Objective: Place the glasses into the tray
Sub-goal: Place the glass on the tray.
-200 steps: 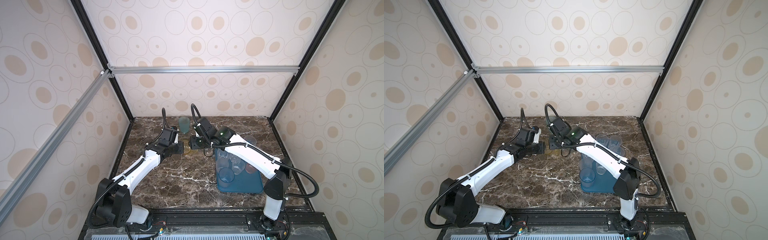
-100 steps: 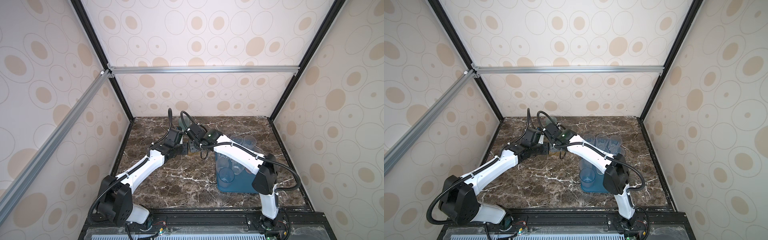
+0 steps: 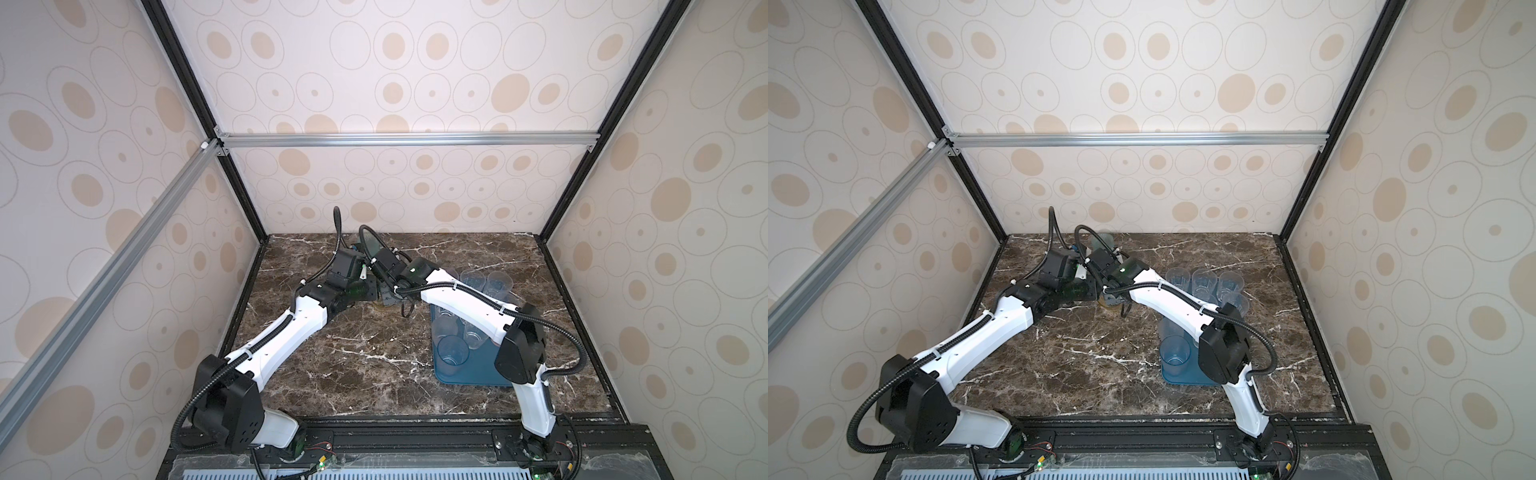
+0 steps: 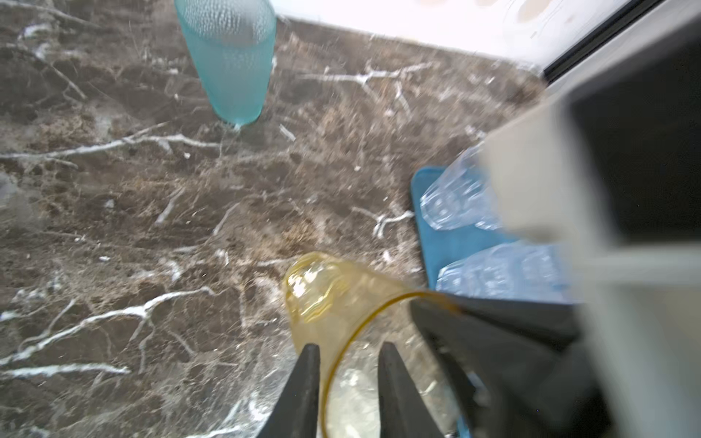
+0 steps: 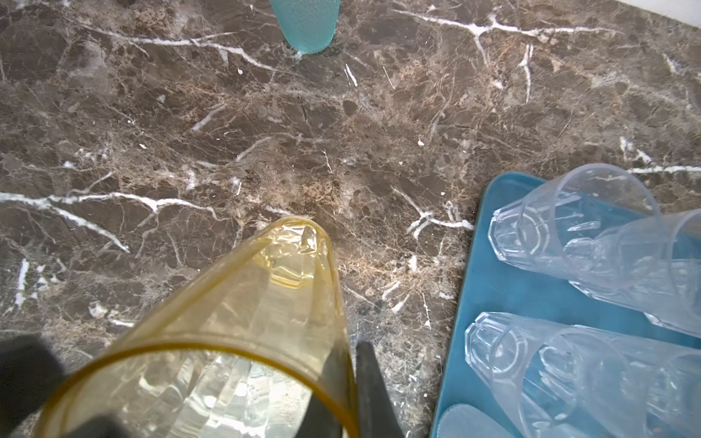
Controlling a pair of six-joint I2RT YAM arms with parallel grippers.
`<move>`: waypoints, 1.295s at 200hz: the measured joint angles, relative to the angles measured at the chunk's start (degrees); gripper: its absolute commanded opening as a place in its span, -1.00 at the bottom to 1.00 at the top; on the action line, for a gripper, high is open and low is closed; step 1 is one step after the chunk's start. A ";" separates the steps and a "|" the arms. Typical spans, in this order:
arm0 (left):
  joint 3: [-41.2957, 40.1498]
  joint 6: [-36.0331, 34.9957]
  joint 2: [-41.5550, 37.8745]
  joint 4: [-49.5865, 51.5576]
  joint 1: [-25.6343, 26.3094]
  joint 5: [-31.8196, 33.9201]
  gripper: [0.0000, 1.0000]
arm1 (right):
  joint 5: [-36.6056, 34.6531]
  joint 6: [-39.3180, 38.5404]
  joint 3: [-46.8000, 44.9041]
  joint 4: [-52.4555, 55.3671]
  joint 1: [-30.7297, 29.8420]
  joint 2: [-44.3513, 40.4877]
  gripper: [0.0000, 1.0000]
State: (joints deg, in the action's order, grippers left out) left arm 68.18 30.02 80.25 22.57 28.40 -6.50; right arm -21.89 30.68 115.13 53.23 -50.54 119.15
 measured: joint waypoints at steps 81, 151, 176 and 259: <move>4.02 -2.03 -9.27 0.81 0.28 1.97 0.05 | -2.64 -3.06 11.58 5.11 2.27 -0.42 -0.95; -3.45 -5.09 -12.70 -7.67 0.31 5.31 0.15 | -2.12 -5.77 9.66 13.70 10.36 -13.88 -0.95; -7.69 -5.18 -12.33 -11.56 0.44 5.33 0.15 | -1.22 -5.90 4.11 18.03 14.34 -23.15 -0.95; -12.61 -5.25 -7.48 -19.34 5.60 5.35 0.16 | -0.85 -3.56 -8.92 36.54 22.01 -40.02 -0.97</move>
State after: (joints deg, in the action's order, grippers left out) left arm 55.57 24.77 72.77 3.22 34.00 -1.15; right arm -22.74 27.11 106.21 89.78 -28.53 79.13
